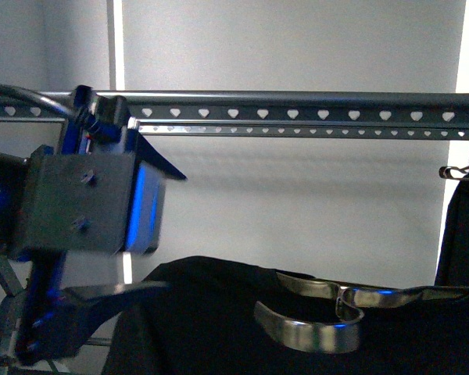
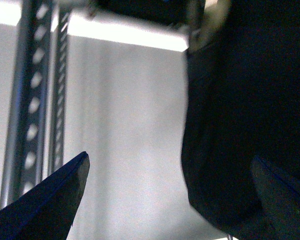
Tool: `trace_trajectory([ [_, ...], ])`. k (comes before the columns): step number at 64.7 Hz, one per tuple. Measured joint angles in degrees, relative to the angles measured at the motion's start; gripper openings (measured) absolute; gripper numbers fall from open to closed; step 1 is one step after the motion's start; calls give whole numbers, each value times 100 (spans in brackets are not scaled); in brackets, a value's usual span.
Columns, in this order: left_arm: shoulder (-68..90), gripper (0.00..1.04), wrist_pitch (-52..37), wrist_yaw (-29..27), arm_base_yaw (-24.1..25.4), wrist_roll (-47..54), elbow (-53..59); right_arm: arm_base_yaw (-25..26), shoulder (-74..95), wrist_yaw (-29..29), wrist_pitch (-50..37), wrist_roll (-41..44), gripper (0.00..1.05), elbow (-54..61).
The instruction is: Hang clothes on hanger
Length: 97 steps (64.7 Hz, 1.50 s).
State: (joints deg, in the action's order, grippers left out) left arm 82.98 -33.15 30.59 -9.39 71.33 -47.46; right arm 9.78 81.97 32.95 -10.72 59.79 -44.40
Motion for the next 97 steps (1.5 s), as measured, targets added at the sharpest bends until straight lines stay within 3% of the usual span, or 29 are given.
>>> trace_trajectory([
  [5,109,98,-1814,-275,72,-3480,138,57,-28,-201,529,-664,4,-90],
  [13,13,98,-2153,-640,249,-6559,17,120,-140,-184,1233,-1488,3,-162],
  [20,-4,98,-2055,-1014,376,-8096,-59,173,-337,-68,1624,-2015,3,-164],
  [28,-55,98,-1617,-1517,501,-9049,-151,273,-542,227,2155,-2739,3,-195],
  [39,-376,98,-1384,-2286,682,-9278,-164,586,-612,748,3049,-3906,3,-588],
  [42,-584,93,-719,-2664,726,-8983,-254,675,-612,870,3180,-4212,3,-691],
  [46,-1010,82,328,-2983,846,-8362,-160,798,-612,1086,3329,-4627,3,-874],
  [50,-1373,73,717,-3051,905,-7882,166,883,-586,1220,3373,-5025,3,-1051],
  [60,-2050,48,479,-3067,938,-7379,1257,1032,-457,1272,3333,-5890,3,-1523],
  [68,-2522,19,120,-3062,938,-7224,2201,1040,-96,1305,3038,-6881,3,-2138],
  [74,-2804,3,-15,-3062,938,-7187,2608,1036,109,1231,2872,-7499,3,-2511],
  [82,-3252,4,-111,-3062,938,-7165,3187,960,435,1091,2710,-8470,3,-3128],
  [97,-3928,4,-85,-3062,938,-7165,3799,715,1075,640,2717,-9471,3,-3963],
])
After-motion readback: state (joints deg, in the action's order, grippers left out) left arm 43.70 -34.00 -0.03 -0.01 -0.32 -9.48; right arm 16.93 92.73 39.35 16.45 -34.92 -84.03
